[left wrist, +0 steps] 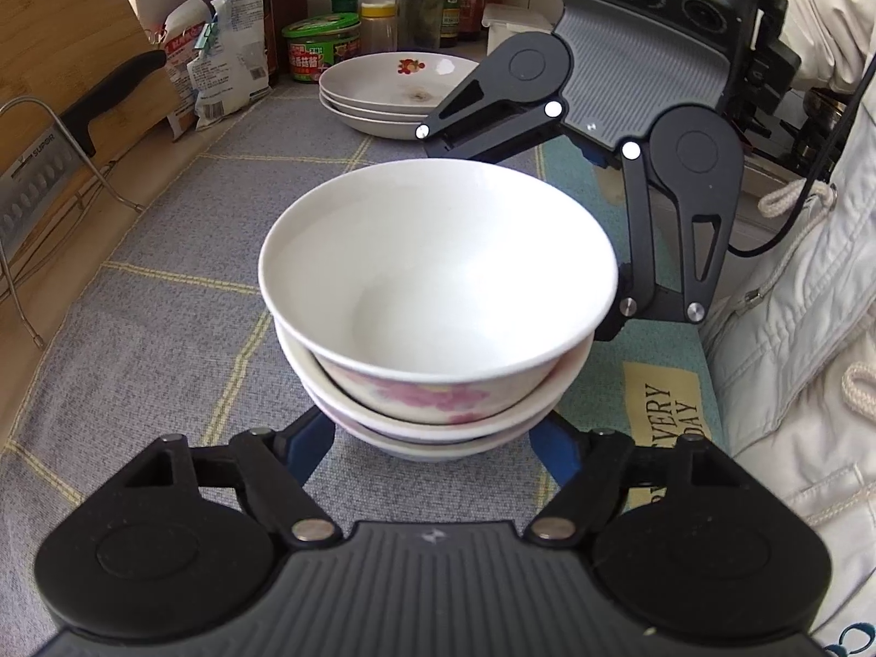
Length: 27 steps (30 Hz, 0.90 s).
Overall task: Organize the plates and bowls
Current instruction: 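Lift the bowl stack with both tools and carry it toward the white plate stack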
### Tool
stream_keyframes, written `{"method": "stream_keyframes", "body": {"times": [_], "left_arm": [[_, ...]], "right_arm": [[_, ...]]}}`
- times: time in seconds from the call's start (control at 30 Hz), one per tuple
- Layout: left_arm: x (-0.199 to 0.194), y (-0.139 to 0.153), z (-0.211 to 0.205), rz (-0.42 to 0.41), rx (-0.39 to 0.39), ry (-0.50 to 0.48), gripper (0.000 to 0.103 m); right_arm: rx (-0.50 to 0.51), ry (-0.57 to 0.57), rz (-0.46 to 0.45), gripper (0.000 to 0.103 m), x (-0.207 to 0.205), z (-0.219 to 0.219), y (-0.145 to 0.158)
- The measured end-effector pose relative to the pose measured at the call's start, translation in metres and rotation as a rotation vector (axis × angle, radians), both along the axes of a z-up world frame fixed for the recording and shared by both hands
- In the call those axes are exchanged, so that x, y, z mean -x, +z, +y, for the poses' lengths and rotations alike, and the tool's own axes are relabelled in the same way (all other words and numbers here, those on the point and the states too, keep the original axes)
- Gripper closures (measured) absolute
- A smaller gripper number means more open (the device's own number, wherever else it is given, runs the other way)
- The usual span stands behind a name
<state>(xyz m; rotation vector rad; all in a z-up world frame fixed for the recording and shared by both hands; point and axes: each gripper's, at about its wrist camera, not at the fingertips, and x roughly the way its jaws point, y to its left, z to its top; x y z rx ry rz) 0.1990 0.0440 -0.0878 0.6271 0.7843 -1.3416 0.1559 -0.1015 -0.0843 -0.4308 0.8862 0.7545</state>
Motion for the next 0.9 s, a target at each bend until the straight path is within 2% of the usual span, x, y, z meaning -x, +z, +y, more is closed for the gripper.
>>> {"method": "stream_keyframes", "body": {"times": [0.5, 0.9], "left_arm": [[0.0007, -0.0024, -0.0067, -0.014, 0.003, 0.002, 0.019], [0.0028, -0.0020, -0.0090, -0.008, -0.005, 0.012, 0.019]], "right_arm": [[-0.008, -0.019, 0.005, 0.020, -0.0029, 0.0019, -0.0021], [-0.006, -0.028, 0.009, 0.020, -0.0003, 0.0018, -0.0009]]}}
